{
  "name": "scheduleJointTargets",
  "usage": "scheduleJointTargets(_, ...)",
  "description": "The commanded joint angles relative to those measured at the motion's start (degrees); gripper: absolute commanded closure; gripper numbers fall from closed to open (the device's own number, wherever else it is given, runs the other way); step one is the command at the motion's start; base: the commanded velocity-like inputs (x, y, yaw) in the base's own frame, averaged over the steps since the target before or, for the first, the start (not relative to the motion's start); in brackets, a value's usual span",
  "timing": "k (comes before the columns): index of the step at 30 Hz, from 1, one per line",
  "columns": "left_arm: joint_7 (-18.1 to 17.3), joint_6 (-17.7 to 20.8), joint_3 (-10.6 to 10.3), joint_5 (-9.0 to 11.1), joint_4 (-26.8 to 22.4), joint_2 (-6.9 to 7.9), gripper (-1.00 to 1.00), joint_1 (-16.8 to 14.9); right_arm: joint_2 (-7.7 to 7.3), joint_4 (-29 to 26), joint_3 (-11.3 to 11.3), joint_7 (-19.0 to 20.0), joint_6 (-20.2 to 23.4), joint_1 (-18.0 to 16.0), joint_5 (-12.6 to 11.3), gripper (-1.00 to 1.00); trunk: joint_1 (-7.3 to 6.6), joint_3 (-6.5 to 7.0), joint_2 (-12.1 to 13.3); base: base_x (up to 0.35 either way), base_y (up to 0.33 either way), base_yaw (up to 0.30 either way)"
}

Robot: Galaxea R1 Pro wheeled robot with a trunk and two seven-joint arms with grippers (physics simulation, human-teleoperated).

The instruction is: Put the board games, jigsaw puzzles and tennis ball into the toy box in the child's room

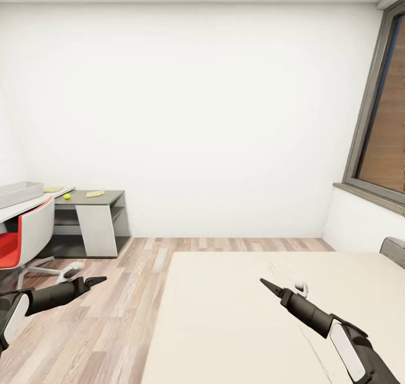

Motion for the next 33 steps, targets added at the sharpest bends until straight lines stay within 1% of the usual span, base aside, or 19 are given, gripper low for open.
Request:
scheduleJointTargets(1, -0.14, 0.30, 0.08, 0.04, -0.02, -0.01, -1.00, -0.05, -0.03, 0.03, -0.03, 0.05, 0.45, -0.04, -0.40, -1.00, 0.01, -0.09, -0.06, 0.000, -0.294, 0.000)
scheduleJointTargets(33, -0.14, 0.29, 0.08, 0.04, -0.02, -0.01, -1.00, -0.05, -0.06, 0.03, -0.01, 0.05, 0.45, -0.04, -0.40, -1.00, 0.01, -0.09, -0.06, 0.000, -0.294, 0.000)
